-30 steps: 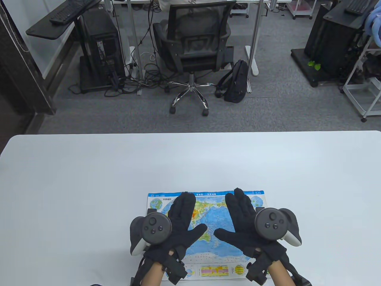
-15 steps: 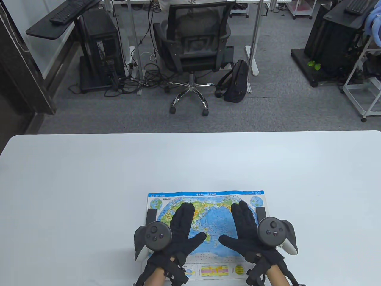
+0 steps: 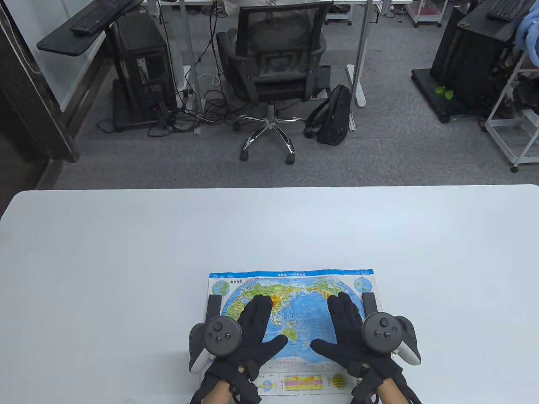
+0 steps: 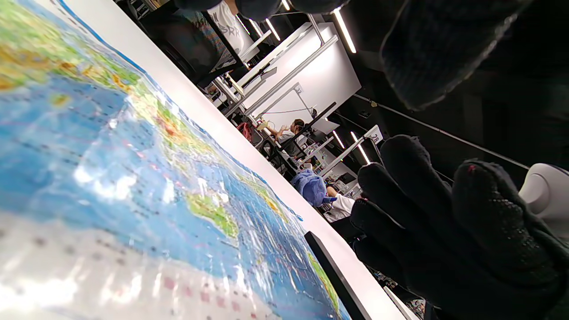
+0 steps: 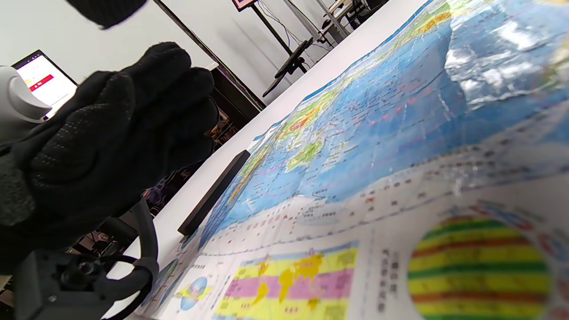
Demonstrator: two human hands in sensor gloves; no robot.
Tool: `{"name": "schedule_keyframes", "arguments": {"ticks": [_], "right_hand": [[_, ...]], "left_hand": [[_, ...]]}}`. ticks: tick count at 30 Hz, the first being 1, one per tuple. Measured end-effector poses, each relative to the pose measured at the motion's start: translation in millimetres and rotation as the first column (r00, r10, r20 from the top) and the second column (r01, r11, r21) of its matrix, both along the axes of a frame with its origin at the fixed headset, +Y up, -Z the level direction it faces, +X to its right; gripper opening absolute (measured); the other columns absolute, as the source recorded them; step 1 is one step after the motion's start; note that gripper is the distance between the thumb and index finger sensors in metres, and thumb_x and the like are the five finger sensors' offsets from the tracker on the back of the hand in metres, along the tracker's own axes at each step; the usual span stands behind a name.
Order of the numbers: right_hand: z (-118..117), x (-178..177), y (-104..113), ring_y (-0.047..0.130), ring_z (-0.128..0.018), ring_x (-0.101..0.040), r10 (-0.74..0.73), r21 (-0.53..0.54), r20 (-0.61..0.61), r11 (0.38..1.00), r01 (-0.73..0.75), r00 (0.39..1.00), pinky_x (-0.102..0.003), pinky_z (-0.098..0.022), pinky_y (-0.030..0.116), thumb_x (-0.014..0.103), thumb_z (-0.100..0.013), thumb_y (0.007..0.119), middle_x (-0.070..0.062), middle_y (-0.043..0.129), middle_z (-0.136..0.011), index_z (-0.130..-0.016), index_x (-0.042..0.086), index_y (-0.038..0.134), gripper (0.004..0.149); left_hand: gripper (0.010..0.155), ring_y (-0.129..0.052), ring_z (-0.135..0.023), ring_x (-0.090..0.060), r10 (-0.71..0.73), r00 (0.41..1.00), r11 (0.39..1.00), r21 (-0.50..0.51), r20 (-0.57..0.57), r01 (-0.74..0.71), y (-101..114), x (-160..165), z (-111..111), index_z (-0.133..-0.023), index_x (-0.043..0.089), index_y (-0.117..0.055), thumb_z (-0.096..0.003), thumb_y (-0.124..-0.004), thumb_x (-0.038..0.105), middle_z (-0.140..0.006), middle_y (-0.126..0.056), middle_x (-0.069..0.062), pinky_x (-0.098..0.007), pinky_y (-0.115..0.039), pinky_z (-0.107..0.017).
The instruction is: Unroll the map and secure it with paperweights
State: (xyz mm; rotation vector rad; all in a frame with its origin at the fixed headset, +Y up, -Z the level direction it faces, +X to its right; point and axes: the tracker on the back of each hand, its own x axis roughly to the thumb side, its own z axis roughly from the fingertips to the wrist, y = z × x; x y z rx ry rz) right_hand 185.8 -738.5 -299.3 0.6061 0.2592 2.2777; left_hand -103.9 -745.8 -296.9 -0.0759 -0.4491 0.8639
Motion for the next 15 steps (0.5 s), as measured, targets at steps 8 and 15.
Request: {"name": "schedule_keyframes", "arguments": {"ticks": [8,15], "right_hand": [[0.1,-0.6,0.1,0.007,-0.084,-0.066,-0.001,0.003,-0.001,1.0,0.001,1.0,-0.077,-0.054,0.023,0.055,-0.055,0.069,-0.031,-0.005,-0.102,-0.103,0.013,0.006,0.089],[0.7,-1.0,-0.1,0.006,-0.084,-0.065,-0.001,0.006,0.001,1.0,0.001,1.0,-0.077,-0.054,0.022,0.055,-0.055,0.069,-0.031,-0.004,-0.102,-0.103,0.013,0.006,0.089]], "left_hand": [[0.085,-0.031,-0.102,-0.047,-0.007,1.0,1.0,-0.006,0.002,0.007,-0.4,-0.2,-0.3,-0.11,0.021,-0.024,-0.0506,-0.074,0.056,-0.115,-0.024,-0.017,-0.064,-0.039,-0.069],[0.085,-0.031,-0.101,-0.047,-0.011,1.0,1.0,-0.01,0.004,0.011,-0.6,0.2,0.1,-0.11,0.021,-0.024,-0.0506,-0.074,0.056,-0.115,-0.024,-0.018,-0.064,-0.039,-0.069]]}}
